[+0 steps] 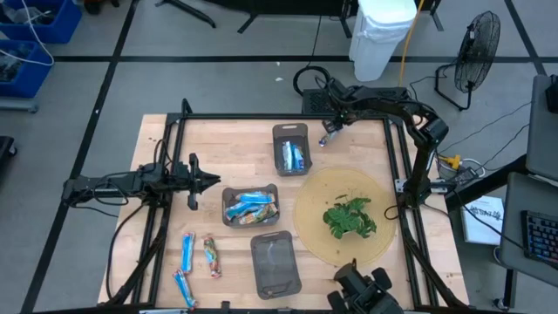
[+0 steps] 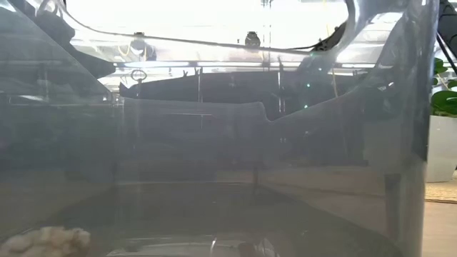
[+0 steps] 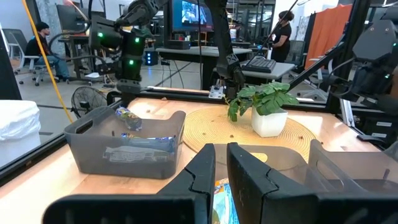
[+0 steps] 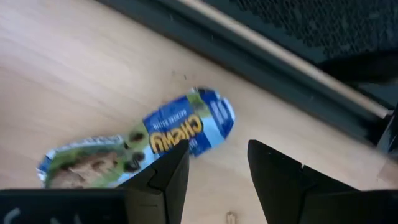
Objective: Pick and place Granola Bars by type
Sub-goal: Put the blue granola bar into the top black bin
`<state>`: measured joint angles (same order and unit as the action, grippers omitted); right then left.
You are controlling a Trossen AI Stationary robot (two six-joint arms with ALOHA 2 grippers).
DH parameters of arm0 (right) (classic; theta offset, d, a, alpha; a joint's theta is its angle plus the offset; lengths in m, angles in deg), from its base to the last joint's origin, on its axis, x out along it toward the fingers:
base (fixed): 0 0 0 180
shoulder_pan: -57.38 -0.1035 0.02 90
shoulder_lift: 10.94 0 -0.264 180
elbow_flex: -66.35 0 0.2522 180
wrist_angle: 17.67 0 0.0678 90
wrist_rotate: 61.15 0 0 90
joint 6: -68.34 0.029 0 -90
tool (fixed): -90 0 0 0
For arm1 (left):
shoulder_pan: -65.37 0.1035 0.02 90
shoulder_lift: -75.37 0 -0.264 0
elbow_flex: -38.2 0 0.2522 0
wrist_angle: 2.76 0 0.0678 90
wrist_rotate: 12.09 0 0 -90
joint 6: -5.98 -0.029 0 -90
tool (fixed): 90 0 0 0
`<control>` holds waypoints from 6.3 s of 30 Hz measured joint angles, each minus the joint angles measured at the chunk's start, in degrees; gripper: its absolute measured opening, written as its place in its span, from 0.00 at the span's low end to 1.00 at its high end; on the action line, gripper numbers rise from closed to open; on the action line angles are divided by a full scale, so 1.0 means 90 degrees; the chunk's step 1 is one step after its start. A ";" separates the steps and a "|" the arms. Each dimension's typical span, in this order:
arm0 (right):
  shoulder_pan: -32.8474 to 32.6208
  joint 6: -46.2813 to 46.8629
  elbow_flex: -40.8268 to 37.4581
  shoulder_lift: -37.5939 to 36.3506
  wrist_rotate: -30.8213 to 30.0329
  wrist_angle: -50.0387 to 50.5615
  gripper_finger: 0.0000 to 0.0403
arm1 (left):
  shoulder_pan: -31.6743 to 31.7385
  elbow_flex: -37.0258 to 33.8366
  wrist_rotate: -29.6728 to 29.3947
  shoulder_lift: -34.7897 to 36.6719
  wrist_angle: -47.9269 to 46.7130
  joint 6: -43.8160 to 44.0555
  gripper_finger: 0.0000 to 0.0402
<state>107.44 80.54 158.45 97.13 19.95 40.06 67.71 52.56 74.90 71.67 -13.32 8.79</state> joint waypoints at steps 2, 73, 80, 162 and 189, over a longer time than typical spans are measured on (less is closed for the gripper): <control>0.0016 0.0055 -0.0107 0.0000 0.0012 -0.0034 0.39 | -0.0002 0.0002 0.0000 0.0000 0.0000 0.0000 0.12; -0.0130 0.0025 -0.0281 0.0306 0.1847 -0.2130 0.01 | -0.0002 0.0000 0.0000 0.0002 0.0000 0.0000 0.12; -0.0160 0.0100 -0.0281 0.0306 0.1999 -0.2146 0.01 | 0.0000 0.0000 0.0000 0.0001 0.0000 0.0000 0.12; -0.0904 -0.0765 -0.1031 -0.2335 0.2006 -0.2720 0.01 | 0.0000 0.0000 0.0000 0.0000 0.0000 0.0000 0.12; -0.2733 -0.1149 -0.4137 -0.5181 0.3366 -0.4376 0.01 | 0.0000 0.0001 -0.0001 0.0000 0.0000 0.0000 0.12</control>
<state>82.84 70.20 121.21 50.50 50.24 0.67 67.72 52.57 74.89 71.67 -13.32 8.79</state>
